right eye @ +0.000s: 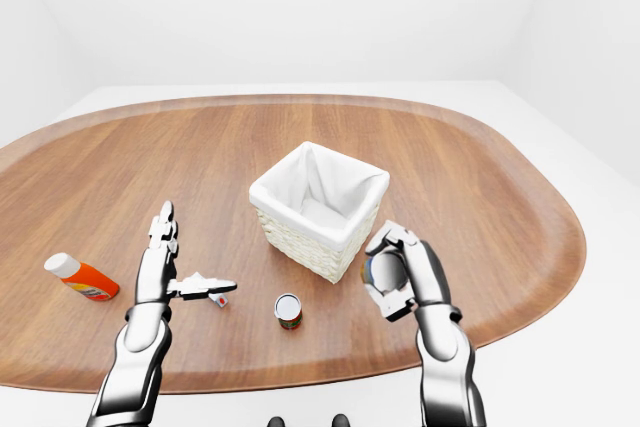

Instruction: Pick up the alphabet soup and the cream cheese box, and put them in the basket.

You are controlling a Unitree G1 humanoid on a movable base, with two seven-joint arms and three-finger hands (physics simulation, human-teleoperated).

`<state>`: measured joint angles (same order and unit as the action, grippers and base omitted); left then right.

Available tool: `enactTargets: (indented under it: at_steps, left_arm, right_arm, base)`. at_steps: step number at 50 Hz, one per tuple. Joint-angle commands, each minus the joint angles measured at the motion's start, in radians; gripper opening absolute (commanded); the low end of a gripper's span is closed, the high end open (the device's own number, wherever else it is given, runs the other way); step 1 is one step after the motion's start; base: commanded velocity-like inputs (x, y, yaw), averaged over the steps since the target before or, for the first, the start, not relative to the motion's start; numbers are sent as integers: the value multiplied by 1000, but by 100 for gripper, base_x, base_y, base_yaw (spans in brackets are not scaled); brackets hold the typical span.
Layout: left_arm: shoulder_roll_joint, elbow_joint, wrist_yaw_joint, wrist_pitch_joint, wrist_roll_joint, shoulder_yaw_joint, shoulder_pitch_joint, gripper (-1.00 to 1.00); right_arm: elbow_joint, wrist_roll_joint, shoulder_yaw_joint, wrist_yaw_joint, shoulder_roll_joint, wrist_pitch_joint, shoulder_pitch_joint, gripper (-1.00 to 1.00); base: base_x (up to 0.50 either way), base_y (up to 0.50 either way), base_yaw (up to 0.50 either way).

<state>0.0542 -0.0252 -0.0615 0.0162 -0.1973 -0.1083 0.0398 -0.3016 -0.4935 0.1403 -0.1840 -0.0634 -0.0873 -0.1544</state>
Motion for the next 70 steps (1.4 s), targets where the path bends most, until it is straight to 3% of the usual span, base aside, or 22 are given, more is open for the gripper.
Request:
enactTargets:
  at_steps: [1,18,22,30,50,53,62,70]
  left_arm:
    - [1,7,-1,6,0,0,-1,100]
    - [1,4,-1,-5,4,-2,-3,100]
    - [0,-10,1,-16,4,-2,0,100]
    - [1,-2,1,-13,5,-2,-4,100]
    - [4,20,-3,-5,9,-4,-14,100]
    - [4,7,0,-15,10,-4,-11,100]
    - [5,14,0,-9,12,-6,-12,100]
    - [3,-4,0,-19,13,-8,-8,100]
  right_arm:
    - [-356,-54,38,-145,16,0,3,-100]
    - [-567,-155,43,-267,-17,0,132,-100]
    - [-602,-188,23,-299,-43,0,207,-100]
    - [-631,-247,-34,-345,-71,0,345,-100]
    - [-189,-127,-89,-208,-84,0,666,-100]
    - [-121,-100,-90,-181,-81,0,691,-100]
    - [169,-18,-106,-69,-71,0,761,-100]
    - [370,24,-121,-2,-50,0,784,-100]
  base:
    - [0,0,0]
    - [0,0,0]
    - [0,0,0]
    - [0,0,0]
    - [0,0,0]
    - [0,0,0]
    - [0,0,0]
    - [0,0,0]
